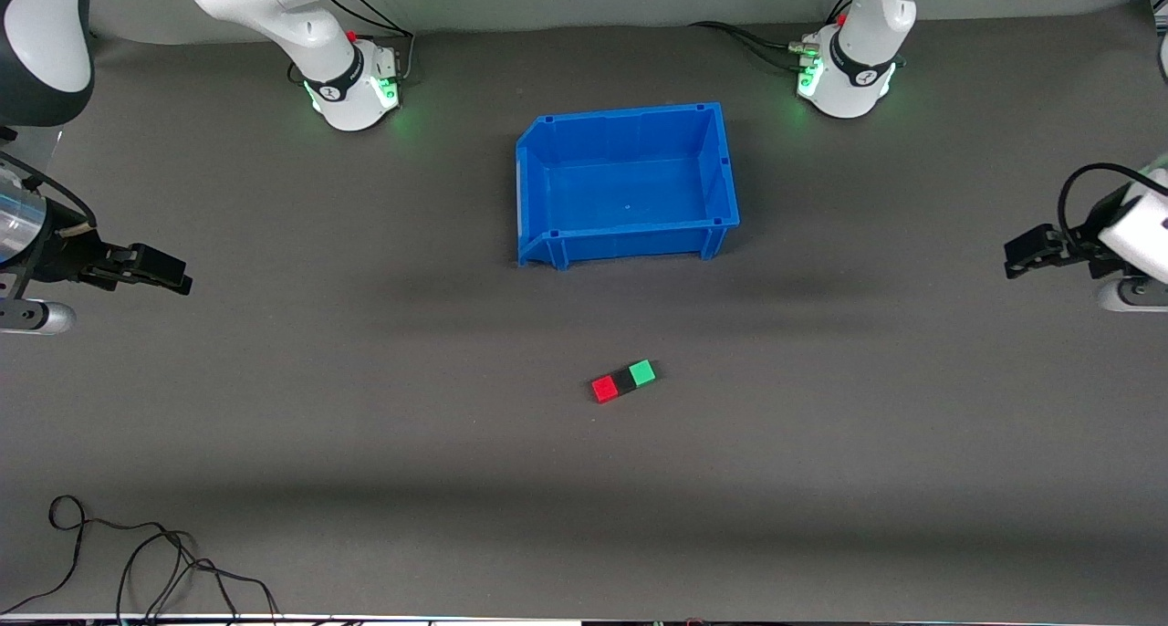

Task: Attach green and red cubes to black cube

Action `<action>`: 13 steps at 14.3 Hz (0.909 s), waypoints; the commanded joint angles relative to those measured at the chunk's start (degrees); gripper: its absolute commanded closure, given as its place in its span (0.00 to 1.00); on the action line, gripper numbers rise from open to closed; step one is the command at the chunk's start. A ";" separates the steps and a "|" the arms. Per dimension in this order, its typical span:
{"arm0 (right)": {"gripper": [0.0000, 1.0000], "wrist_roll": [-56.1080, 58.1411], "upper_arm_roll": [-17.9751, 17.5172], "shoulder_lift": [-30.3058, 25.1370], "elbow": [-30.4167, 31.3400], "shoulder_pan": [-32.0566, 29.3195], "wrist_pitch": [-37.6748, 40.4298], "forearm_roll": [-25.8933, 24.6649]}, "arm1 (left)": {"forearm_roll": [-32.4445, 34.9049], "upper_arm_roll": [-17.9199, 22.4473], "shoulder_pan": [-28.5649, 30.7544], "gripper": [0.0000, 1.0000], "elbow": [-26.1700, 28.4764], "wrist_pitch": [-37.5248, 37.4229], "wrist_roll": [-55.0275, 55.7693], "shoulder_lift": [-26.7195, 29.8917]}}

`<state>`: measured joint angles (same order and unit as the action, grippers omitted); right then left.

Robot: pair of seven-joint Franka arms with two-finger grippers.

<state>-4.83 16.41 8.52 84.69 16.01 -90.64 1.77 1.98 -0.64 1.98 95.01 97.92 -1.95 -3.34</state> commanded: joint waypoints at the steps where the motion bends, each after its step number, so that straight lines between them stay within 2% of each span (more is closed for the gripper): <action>1: 0.01 0.78 -6.90 -2.80 2.14 -6.68 -1.29 -1.50 | -3.28 -0.24 0.82 0.00 -0.44 0.26 1.59 0.80; 2: 0.01 0.78 -7.97 -3.07 2.14 -8.35 -1.29 -1.51 | -5.30 -0.24 1.09 0.00 -0.44 0.69 1.68 0.80; 4: 0.01 0.87 -14.45 -4.20 2.49 -14.93 -0.85 -1.51 | -4.79 -0.41 0.48 0.00 -0.62 1.05 1.60 0.62; 9: 0.00 0.52 -14.48 -7.81 2.76 -14.96 -0.76 -1.59 | -3.21 -0.77 -1.28 0.01 1.58 2.02 1.60 0.27; 13: 0.00 0.26 -14.48 -7.99 2.58 -15.22 3.19 -1.59 | -0.13 -0.85 -1.98 0.01 2.46 1.23 1.51 0.97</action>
<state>-4.81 2.75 1.77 85.72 1.58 -88.20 1.46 0.35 -1.80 0.98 96.23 99.12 -1.10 -3.69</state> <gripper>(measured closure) 0.000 0.004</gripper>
